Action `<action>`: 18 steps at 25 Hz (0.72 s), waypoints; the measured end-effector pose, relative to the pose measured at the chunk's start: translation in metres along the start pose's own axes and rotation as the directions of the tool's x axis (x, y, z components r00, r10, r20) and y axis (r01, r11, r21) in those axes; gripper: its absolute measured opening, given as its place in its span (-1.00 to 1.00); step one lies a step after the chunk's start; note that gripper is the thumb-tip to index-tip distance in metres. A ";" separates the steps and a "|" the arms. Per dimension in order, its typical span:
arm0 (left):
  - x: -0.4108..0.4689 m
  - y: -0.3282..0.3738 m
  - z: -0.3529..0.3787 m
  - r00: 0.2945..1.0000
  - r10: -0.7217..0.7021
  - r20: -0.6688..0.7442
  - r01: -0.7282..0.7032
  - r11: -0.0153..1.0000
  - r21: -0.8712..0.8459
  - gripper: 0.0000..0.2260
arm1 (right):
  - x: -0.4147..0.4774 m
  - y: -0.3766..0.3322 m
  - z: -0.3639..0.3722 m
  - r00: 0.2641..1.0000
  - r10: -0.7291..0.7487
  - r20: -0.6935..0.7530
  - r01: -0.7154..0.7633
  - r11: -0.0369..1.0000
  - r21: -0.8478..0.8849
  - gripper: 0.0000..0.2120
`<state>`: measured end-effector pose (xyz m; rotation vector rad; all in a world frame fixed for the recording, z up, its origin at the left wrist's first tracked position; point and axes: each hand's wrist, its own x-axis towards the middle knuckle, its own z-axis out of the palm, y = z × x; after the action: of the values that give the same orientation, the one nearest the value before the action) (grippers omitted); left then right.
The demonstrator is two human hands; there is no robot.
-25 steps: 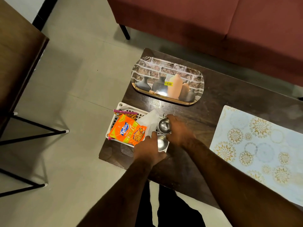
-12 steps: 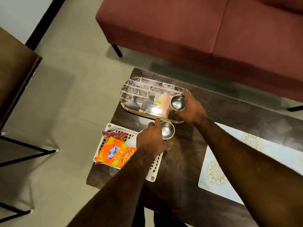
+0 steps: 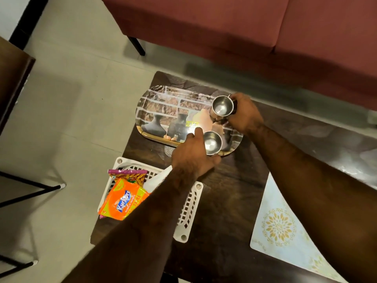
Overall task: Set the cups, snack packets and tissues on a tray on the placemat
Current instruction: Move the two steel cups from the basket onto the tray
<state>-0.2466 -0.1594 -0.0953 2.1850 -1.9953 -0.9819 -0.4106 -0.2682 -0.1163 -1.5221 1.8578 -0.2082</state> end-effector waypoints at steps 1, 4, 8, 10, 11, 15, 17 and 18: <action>0.002 0.001 0.000 1.000 0.001 -0.001 -0.001 1.000 -0.002 -0.34 | -0.002 0.000 0.000 1.000 -0.006 -0.024 0.006 1.000 -0.012 -0.22; 0.009 0.002 0.002 1.000 0.006 0.008 -0.006 1.000 -0.019 -0.35 | 0.000 -0.005 0.002 0.977 -0.208 0.053 0.215 0.962 -0.171 -0.12; 0.017 0.007 0.007 1.000 -0.009 0.010 0.009 0.999 -0.033 -0.32 | 0.008 -0.008 0.000 0.960 -0.260 0.106 0.280 0.869 -0.409 -0.22; 0.022 0.009 0.012 1.000 -0.020 -0.009 0.020 1.000 -0.018 -0.32 | 0.006 -0.004 0.000 0.974 -0.225 0.033 0.214 0.852 -0.479 -0.25; 0.024 0.011 0.014 1.000 -0.025 -0.013 0.025 1.000 -0.007 -0.32 | 0.004 -0.002 0.000 0.977 -0.215 0.005 0.189 0.847 -0.497 -0.25; 0.033 0.015 0.023 0.999 -0.042 -0.032 0.042 0.999 -0.007 -0.31 | -0.002 0.003 0.000 0.983 -0.181 -0.036 0.144 0.874 -0.465 -0.18; 0.037 0.015 0.027 0.998 -0.049 -0.049 0.048 0.999 -0.017 -0.30 | -0.008 0.005 -0.002 0.986 -0.149 -0.078 0.109 0.920 -0.378 -0.14; 0.040 0.015 0.027 0.998 -0.049 -0.045 0.049 0.999 -0.017 -0.29 | -0.013 0.007 -0.004 0.986 -0.124 -0.115 0.081 0.944 -0.320 -0.13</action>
<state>-0.2733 -0.1875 -0.1279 2.2375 -1.9170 -0.9406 -0.4181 -0.2556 -0.1115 -1.8650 1.9903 -0.0634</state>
